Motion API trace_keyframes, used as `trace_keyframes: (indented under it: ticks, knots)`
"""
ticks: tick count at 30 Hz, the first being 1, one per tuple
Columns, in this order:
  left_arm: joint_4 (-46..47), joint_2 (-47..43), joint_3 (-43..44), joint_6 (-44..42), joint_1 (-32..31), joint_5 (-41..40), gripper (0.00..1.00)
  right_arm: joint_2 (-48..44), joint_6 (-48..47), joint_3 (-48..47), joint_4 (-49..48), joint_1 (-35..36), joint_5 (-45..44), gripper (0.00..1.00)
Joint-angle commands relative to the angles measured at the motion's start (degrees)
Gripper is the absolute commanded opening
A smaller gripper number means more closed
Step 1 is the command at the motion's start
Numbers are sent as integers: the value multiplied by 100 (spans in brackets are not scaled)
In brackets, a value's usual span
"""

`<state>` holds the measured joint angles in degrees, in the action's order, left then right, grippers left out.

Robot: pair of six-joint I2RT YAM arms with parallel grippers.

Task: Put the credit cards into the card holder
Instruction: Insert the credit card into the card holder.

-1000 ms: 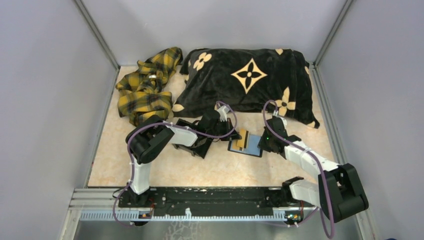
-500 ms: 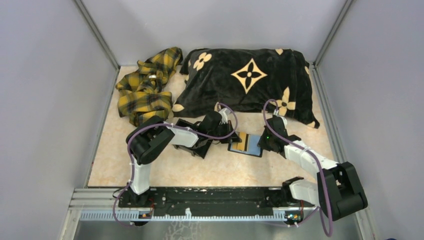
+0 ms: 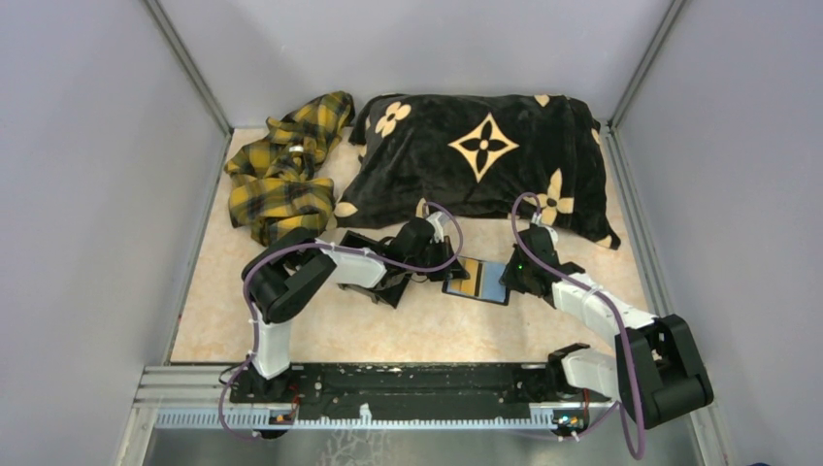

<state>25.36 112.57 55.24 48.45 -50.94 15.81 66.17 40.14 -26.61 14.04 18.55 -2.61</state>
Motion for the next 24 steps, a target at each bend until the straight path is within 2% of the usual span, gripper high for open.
trace_keyframes:
  ticks: [1, 11, 24]
  knots:
    - [-508, -53, -65, -62, -41, -199, 0, 61, -15, 128, -108, -99, -75, 0]
    - [-798, -331, -285, 121, -64, -597, 0, 42, -30, 159, -130, -141, -58, 0]
    - [-851, -8, 80, 61, -99, -355, 0, 43, -32, 206, -158, -150, -55, 0]
